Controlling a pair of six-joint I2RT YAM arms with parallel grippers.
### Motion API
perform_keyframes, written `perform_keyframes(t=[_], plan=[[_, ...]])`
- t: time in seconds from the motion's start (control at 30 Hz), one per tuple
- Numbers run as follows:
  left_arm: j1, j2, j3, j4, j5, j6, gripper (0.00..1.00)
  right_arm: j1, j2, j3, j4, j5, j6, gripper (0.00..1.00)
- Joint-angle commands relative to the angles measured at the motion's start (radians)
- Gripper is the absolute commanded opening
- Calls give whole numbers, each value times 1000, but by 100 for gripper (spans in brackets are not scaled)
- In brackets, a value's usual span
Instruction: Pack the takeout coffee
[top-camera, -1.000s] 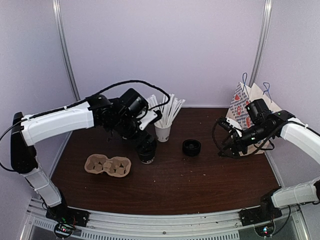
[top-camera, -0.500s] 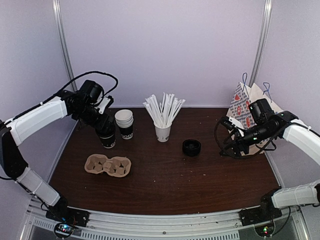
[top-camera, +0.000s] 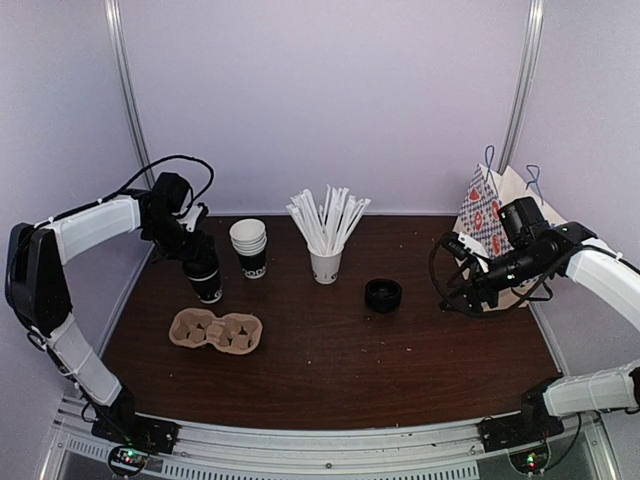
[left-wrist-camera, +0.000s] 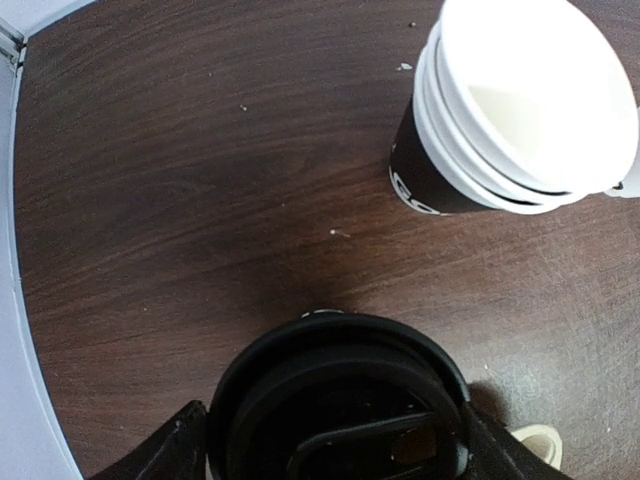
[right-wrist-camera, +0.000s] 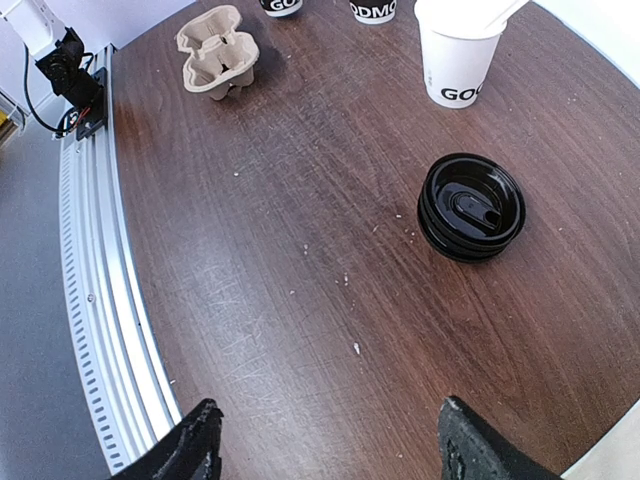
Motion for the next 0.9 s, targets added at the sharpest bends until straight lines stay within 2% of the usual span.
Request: perform_keyframes(t=[0.0,0.2,0.4,0.53,0.73,0.8,0.87], plan=[[19,13,-16,61,39,-14,81,-5,-15,-15,17,-12,-11,73],[19,16,-34,67,24,-22,91,-6,-12,-20,16,-14,-13,73],[19,4,-31,56,21,-23,94,-5,-10,-13,13,-15,-11,73],[19,-64,-1,36,18,-17,98,-6,0,35,-24,-26,-2,73],[1,-168,87,-7,-28,1,98,-34,91,287,-160,67,40,69],[-46,-186,123,-3,-29,28,98,-78,130,391,-220,57,48,65],[-150,-198,146,33,-48,74,98,-129,152,485,-253,44,67,63]])
